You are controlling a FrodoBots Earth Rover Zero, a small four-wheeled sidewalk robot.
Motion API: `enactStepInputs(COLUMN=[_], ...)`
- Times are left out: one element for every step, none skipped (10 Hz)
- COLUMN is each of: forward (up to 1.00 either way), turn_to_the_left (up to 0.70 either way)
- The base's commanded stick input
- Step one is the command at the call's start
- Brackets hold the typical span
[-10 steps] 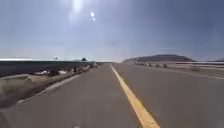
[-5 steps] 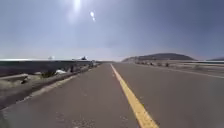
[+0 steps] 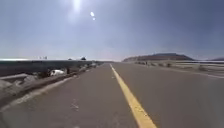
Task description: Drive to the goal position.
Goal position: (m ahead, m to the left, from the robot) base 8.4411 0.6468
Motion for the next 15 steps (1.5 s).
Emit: enactStepInputs(forward=[0.85,0.85,0.85,0.85,0.85,0.85,0.85,0.85,0.85,0.85,0.85,0.85,0.85,0.85,0.85], turn_to_the_left=[0.0,0.0,0.0,0.0,0.0,0.0,0.0,0.0,0.0,0.0,0.0,0.0,0.0,0.0,0.0])
